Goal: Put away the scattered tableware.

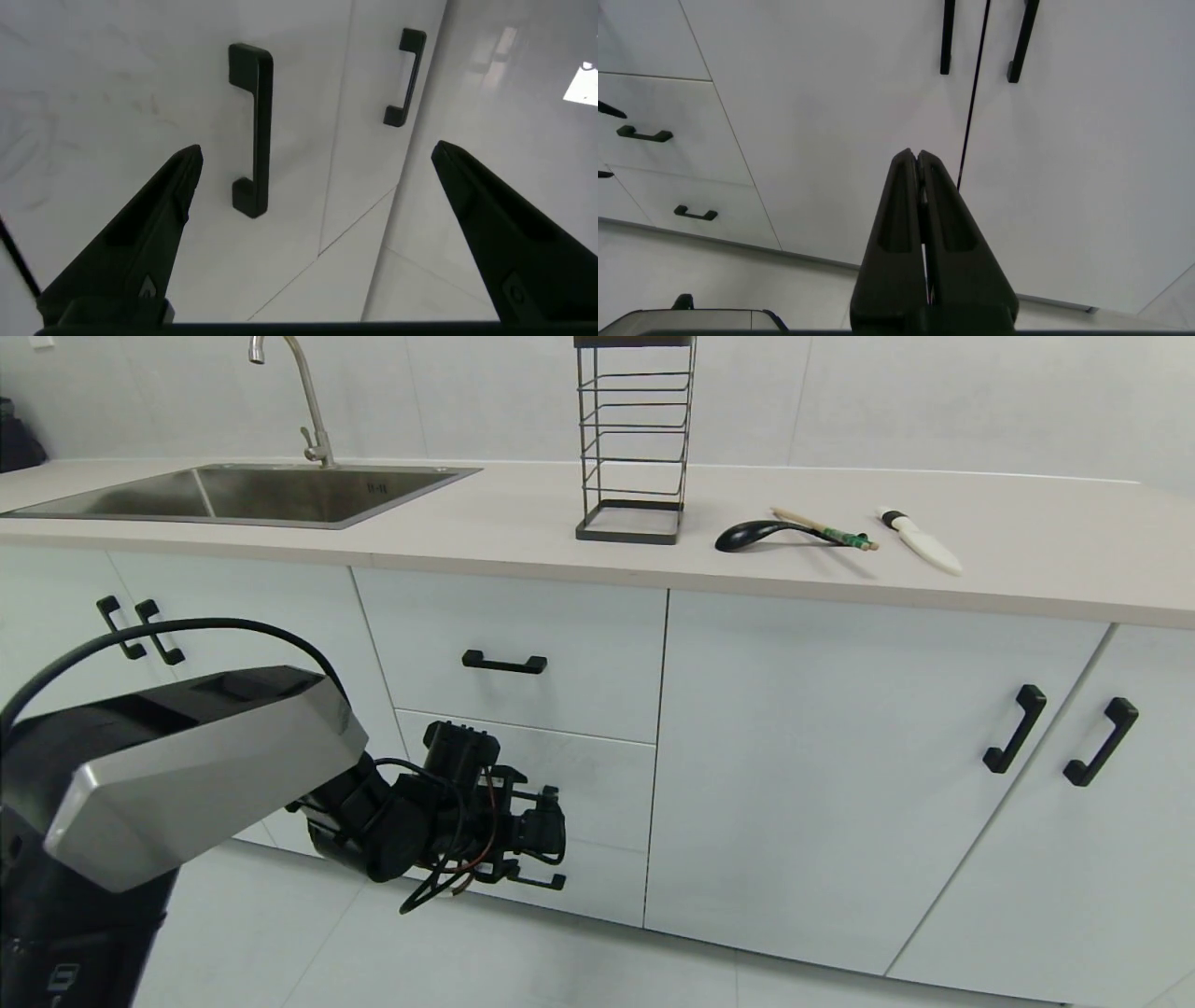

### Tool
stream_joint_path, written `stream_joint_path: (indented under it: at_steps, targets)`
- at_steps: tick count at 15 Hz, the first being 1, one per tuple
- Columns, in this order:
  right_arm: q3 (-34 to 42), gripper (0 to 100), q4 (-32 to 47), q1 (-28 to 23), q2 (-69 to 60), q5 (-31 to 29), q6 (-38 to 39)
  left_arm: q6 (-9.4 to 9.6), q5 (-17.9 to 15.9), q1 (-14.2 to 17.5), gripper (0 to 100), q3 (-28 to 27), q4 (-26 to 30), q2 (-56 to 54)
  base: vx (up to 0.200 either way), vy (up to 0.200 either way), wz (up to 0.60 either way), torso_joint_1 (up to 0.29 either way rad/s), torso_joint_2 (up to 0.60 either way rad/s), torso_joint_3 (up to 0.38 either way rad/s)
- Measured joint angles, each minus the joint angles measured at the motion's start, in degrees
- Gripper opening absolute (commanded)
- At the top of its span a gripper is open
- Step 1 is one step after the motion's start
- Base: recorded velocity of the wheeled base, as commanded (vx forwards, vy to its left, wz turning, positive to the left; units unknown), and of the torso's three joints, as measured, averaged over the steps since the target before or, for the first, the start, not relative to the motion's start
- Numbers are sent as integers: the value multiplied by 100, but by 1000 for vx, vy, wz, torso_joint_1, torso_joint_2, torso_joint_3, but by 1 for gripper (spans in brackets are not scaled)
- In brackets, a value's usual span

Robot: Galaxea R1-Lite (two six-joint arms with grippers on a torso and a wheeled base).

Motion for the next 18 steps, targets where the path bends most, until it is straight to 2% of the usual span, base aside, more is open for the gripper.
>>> stream_joint_path:
  at_steps: [6,18]
  targets:
    - [0,0,-2,0,0,0,0,-20,5,6,100,-394,11,357,0,0,0,0,0,0]
    - [0,0,-2,0,0,0,0,-99,44,21,100,-777,20,777,0,0,0,0,0,0]
